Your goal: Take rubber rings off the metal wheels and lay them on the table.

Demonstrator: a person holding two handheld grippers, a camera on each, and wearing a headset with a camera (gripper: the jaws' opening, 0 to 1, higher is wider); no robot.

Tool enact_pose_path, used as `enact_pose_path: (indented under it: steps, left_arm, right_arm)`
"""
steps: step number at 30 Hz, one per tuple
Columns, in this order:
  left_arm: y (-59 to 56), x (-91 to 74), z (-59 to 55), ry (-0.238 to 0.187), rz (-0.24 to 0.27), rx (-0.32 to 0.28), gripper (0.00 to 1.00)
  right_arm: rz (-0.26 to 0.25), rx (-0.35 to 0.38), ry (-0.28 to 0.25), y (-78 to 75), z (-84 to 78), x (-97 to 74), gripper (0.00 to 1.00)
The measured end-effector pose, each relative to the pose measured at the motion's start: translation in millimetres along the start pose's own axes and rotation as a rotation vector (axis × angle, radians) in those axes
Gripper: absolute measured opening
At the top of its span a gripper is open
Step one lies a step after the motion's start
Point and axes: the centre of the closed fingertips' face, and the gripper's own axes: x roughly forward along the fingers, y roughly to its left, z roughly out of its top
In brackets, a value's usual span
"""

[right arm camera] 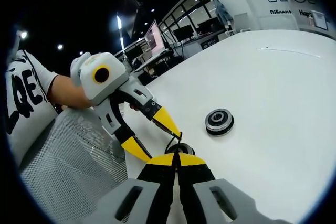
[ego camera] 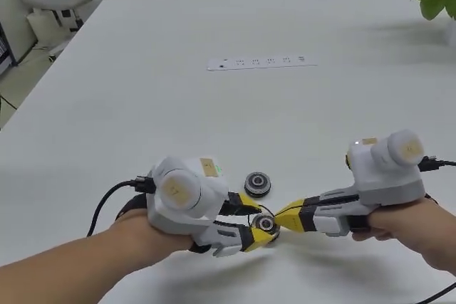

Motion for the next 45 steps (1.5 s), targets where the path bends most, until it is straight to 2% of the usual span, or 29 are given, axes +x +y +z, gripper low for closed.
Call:
enact_pose_path:
  steps: [4, 9, 11, 19, 33, 45]
  left_arm:
    - [0.1, -5.1, 2.0, -0.006, 0.004, -0.003, 0.33]
    - [0.5, -13.8, 5.4, -0.020, 0.013, 0.006, 0.43]
    - [0.6, -18.0, 6.1, -0.026, 0.011, 0.005, 0.43]
    - [0.9, -32.8, 6.4, -0.040, 0.009, -0.022, 0.53]
    - [-4.1, -48.3, 1.0, -0.054, 0.001, -0.053, 0.68]
    - [-2.2, -58.5, -13.3, -0.040, 0.015, -0.076, 0.77]
  right_arm:
    - [0.002, 0.001, -0.001, 0.6, 0.5, 0.0, 0.00]
    - [0.003, 0.001, -0.001, 1.5, 0.7, -0.7, 0.00]
    - [0.003, 0.002, -0.002, 1.3, 0.7, -1.1, 0.00]
    - [0.009, -0.001, 0.001, 3.1, 2.5, -1.2, 0.00]
    - [0.017, -0.017, -0.007, 6.5, 7.1, -2.6, 0.00]
    - [0.034, -0.032, 0.001, 11.0, 11.2, 1.0, 0.00]
